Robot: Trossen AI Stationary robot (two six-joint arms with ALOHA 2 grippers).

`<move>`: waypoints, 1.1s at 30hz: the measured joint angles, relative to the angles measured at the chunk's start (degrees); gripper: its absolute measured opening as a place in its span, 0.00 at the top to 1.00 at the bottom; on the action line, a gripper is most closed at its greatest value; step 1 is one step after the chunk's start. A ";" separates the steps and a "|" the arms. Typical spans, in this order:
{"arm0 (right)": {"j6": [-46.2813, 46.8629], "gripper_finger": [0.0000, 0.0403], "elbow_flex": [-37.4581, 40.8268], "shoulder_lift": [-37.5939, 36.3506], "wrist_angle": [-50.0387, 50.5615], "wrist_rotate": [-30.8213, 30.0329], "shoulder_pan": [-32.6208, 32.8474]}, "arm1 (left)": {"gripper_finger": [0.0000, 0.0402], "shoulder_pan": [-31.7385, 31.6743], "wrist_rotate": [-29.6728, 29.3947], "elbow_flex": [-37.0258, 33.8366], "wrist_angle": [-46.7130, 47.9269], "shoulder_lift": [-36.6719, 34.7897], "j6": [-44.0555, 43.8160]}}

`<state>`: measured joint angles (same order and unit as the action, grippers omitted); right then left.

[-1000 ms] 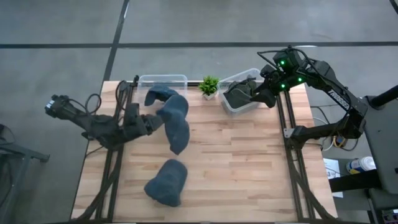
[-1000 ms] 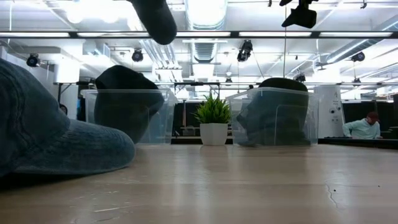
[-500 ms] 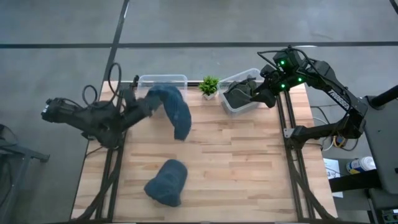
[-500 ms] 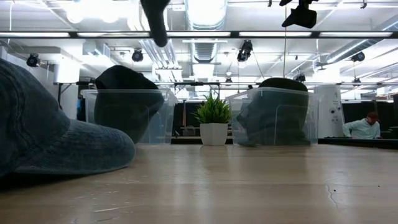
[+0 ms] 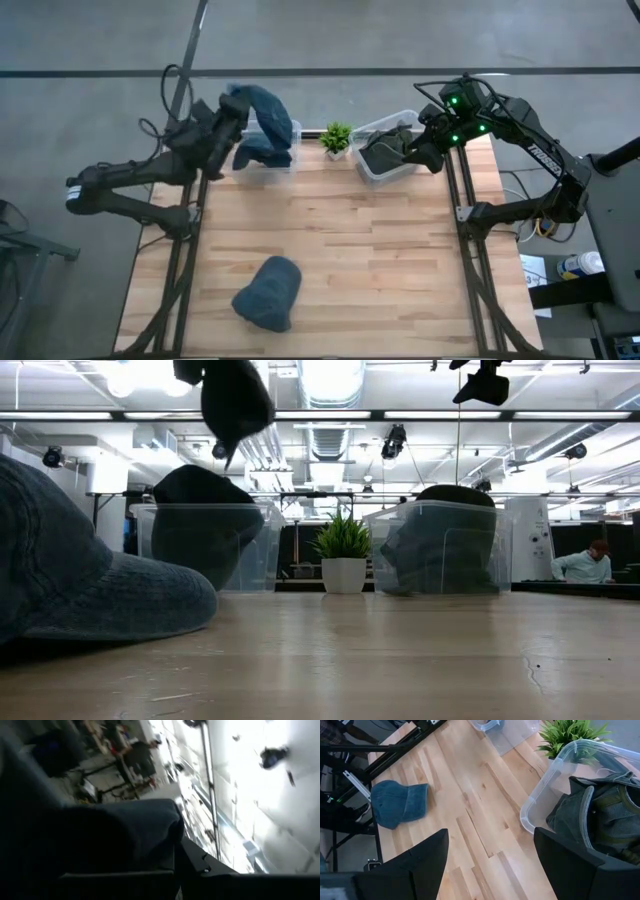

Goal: Pick & Place hat
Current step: Put the top blue cap into the left transparent bin

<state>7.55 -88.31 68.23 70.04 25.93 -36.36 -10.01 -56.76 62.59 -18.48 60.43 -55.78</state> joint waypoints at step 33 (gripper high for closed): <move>-2.75 0.29 0.00 0.00 -0.09 0.04 0.00 | 1.00 -2.70 -28.15 -8.94 -0.44 19.15 -45.59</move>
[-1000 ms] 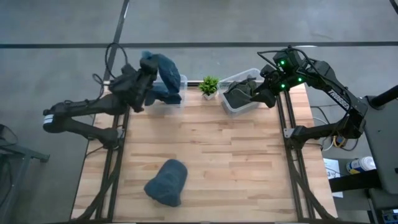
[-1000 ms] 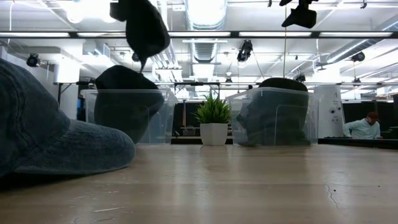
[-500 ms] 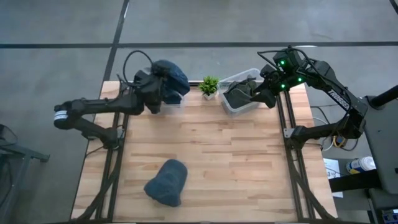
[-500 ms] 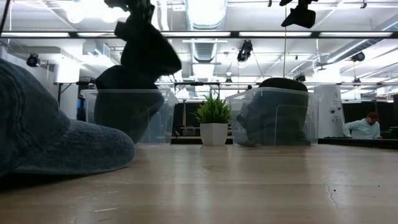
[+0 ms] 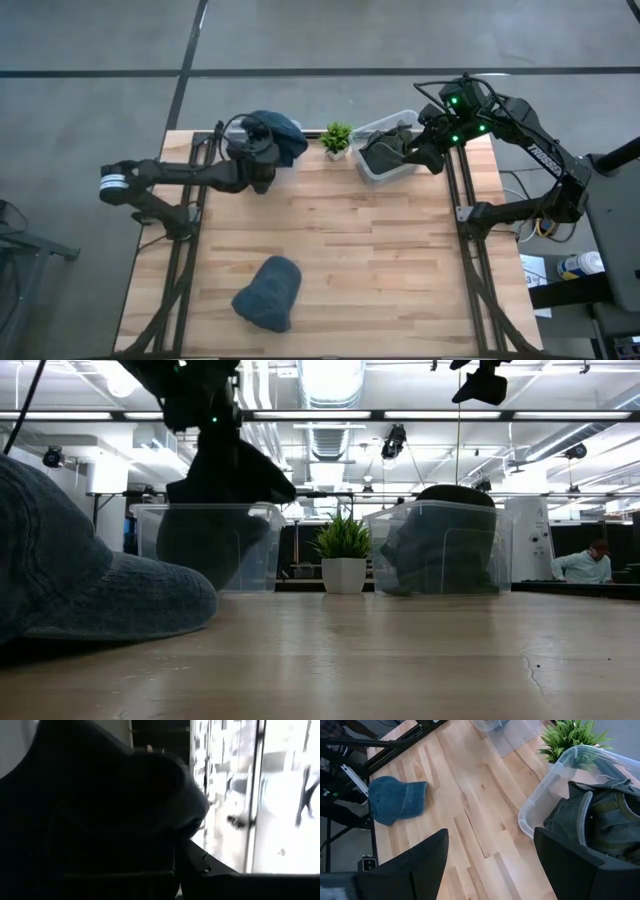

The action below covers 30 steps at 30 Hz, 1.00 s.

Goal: Pick & Place hat
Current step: Put the top blue cap into the left transparent bin

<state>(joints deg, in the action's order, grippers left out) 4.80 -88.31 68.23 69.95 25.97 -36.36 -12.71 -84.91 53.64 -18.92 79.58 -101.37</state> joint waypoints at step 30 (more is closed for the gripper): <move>0.73 0.29 0.00 0.02 -1.67 -0.02 0.01 | 1.00 2.24 0.62 -6.78 -0.44 -16.21 24.64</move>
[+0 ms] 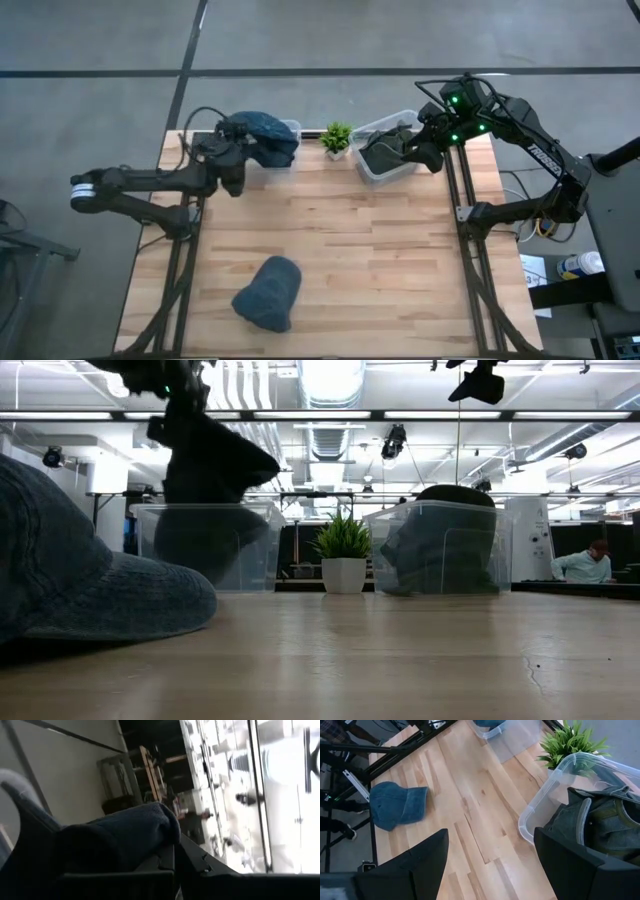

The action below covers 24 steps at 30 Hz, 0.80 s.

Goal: Pick & Place hat
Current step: Put the top blue cap into the left transparent bin

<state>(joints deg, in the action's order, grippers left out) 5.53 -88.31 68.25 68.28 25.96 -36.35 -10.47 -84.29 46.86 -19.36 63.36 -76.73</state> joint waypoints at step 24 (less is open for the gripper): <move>0.05 0.29 0.00 0.00 -0.12 -0.02 -0.03 | 1.00 -1.93 2.75 3.63 -0.67 -1.34 -11.03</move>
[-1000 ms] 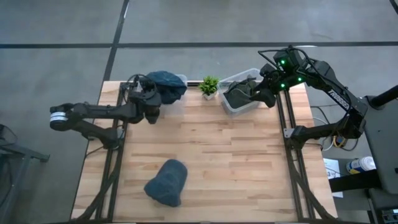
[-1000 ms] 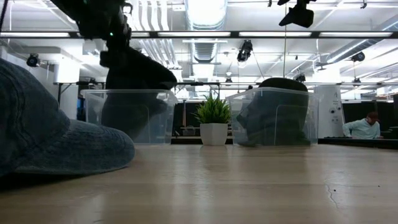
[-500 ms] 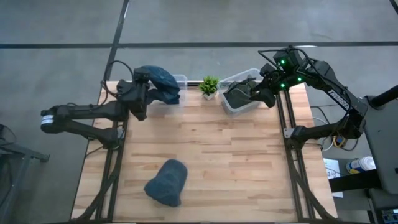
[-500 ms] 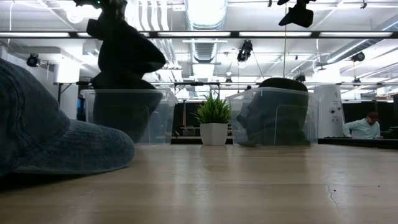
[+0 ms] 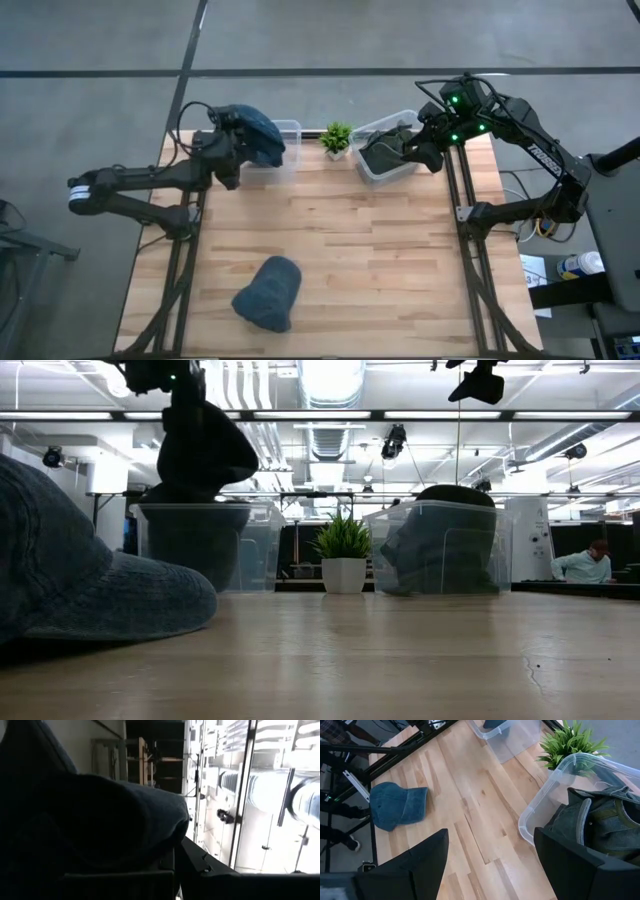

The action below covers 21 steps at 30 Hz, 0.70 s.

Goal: Pick & Place hat
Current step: Put the top blue cap into the left transparent bin

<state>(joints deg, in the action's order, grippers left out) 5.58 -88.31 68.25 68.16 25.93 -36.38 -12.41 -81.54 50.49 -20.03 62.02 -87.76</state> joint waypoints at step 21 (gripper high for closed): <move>0.21 0.29 0.00 0.00 0.20 0.00 0.00 | 1.00 -1.82 4.27 -1.12 -20.28 10.86 -10.06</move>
<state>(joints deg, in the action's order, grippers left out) 5.79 -88.31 68.25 68.36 25.93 -36.38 -14.22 -77.27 49.37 -40.31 72.88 -97.82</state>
